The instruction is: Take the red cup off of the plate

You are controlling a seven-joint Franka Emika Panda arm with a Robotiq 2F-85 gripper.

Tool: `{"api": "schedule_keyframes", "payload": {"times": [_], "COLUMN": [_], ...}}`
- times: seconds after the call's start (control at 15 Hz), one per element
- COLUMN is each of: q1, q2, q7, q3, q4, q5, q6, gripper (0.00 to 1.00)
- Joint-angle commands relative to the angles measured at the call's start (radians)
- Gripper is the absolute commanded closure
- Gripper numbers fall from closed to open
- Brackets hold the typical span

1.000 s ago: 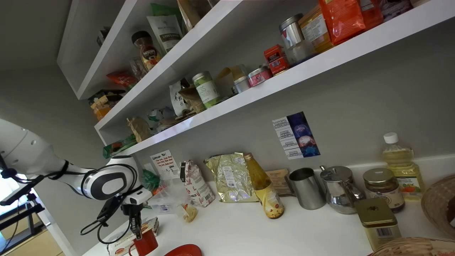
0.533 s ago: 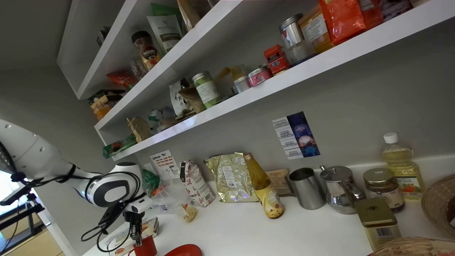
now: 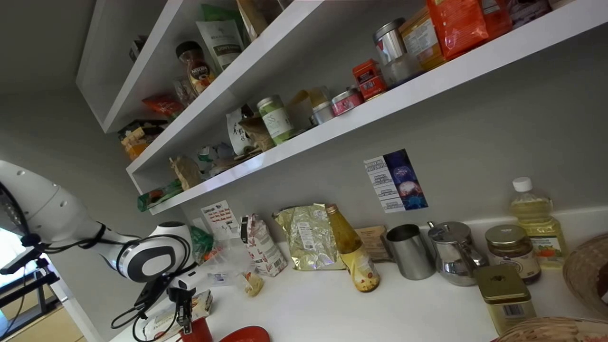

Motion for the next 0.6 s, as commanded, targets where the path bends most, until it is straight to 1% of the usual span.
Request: {"api": "schedule_keyframes", "payload": {"times": [0.0, 0.07, 0.13, 0.27, 0.33, 0.4, 0.53], "q1": [0.007, 0.007, 0.007, 0.007, 0.0, 0.007, 0.007], "q2": [0.0, 0.0, 0.0, -0.008, -0.017, -0.001, -0.002], "q7": [-0.004, -0.004, -0.004, -0.01, -0.031, -0.007, -0.011], "q3": [-0.007, -0.008, -0.008, -0.007, -0.002, -0.008, -0.008], "q4": [0.001, 0.001, 0.001, -0.004, -0.008, 0.001, 0.001], "q5": [0.004, 0.004, 0.004, -0.001, -0.002, 0.004, 0.004], "q6": [-0.003, -0.003, -0.003, -0.007, -0.021, -0.006, -0.008], "gripper": [0.86, 0.78, 0.45, 0.41, 0.36, 0.53, 0.4]}}
